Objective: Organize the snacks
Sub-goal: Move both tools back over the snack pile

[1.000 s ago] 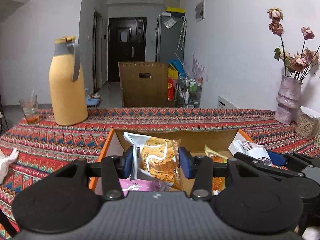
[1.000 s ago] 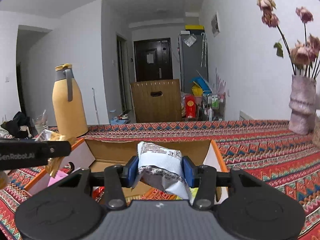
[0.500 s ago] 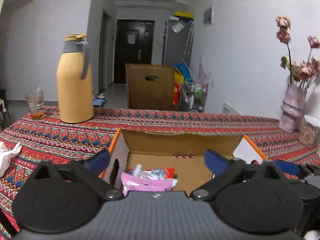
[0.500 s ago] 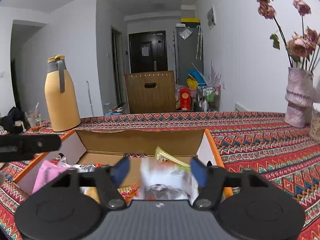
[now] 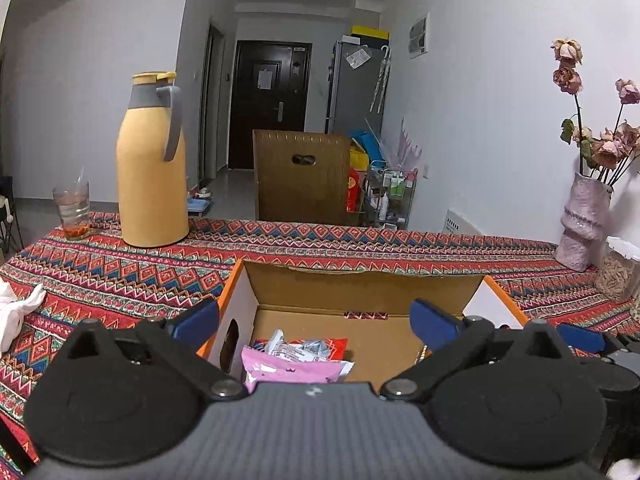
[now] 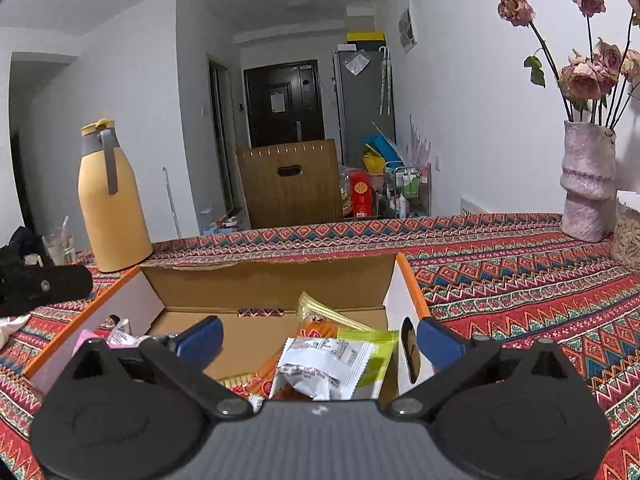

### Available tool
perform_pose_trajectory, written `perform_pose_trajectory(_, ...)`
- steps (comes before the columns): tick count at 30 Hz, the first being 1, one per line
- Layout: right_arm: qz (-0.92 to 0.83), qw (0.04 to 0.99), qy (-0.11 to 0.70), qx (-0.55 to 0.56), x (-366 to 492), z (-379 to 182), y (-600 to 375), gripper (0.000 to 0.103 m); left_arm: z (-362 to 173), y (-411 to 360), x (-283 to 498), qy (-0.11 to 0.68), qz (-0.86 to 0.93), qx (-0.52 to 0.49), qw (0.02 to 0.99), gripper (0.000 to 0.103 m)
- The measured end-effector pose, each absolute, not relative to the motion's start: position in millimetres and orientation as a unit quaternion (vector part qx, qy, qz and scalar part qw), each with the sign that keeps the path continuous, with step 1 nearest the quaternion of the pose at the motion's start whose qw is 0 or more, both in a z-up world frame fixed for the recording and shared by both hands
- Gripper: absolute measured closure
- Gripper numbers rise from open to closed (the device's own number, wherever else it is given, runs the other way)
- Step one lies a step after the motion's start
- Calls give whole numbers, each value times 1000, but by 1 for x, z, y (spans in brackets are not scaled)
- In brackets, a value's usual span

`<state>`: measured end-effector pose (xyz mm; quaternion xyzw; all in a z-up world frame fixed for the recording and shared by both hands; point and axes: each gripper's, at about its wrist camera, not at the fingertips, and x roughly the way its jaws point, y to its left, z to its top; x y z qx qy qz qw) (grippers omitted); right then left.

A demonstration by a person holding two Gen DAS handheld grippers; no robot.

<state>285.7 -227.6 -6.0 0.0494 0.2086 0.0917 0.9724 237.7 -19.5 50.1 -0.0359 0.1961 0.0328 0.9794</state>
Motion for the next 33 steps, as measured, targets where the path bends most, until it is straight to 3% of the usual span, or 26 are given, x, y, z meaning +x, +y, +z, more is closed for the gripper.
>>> perform_pose_trajectory(15,94,974,204,32,238,13,-236,0,66,-16,196,176,26,-40,983,0)
perform_pose_trajectory(33,100,964,248,8,159,-12,-244,0,40,-8,137,207,14,-23,978,0)
